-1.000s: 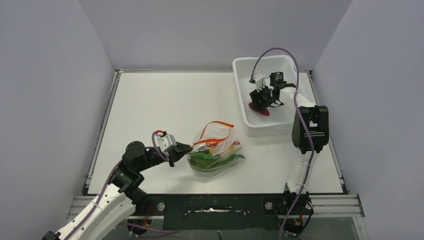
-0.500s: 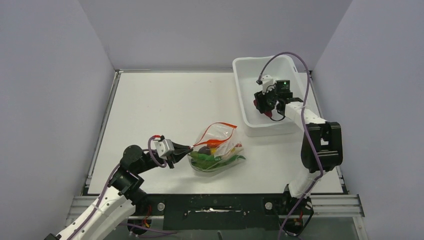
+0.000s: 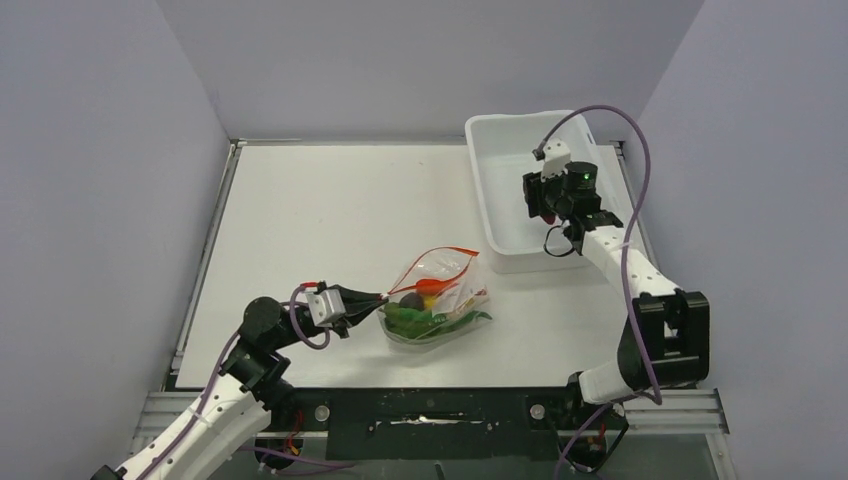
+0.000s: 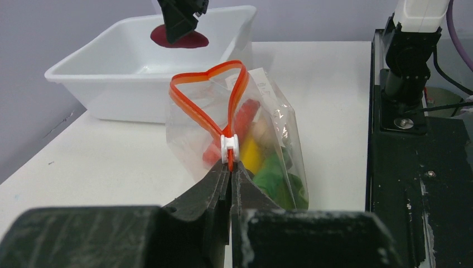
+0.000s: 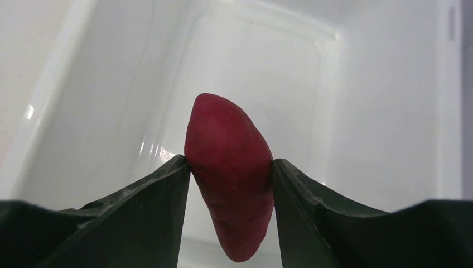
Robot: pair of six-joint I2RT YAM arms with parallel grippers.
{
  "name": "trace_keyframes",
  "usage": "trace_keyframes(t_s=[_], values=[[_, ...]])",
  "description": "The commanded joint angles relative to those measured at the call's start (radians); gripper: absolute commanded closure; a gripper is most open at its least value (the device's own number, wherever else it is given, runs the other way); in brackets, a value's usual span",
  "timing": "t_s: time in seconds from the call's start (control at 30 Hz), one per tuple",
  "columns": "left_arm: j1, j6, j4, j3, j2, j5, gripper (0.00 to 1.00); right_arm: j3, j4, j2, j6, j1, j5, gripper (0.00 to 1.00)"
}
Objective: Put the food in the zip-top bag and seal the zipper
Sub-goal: Pick up the fake vegetable from the bin.
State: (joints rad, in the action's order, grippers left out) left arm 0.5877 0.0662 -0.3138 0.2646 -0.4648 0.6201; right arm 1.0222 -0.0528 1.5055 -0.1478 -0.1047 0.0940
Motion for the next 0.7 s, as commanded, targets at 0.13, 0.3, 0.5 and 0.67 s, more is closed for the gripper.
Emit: trace_keyframes(t_s=[0.13,0.3,0.5,0.67], values=[[0.004,0.011,-0.14,0.044,0.018,0.077,1.0,0.032,-0.003,-0.238,0.08,-0.025,0.016,0.59],[0.004,0.038,-0.139,0.046,0.021,0.091,1.0,0.049,-0.06,-0.331,0.106,-0.072,0.143,0.58],[0.004,0.066,-0.131,0.049,0.021,0.105,1.0,0.03,-0.068,-0.427,0.156,-0.139,0.23,0.56],[0.003,0.035,-0.196,0.035,0.008,0.109,1.0,-0.007,0.017,-0.489,0.218,-0.189,0.367,0.56]])
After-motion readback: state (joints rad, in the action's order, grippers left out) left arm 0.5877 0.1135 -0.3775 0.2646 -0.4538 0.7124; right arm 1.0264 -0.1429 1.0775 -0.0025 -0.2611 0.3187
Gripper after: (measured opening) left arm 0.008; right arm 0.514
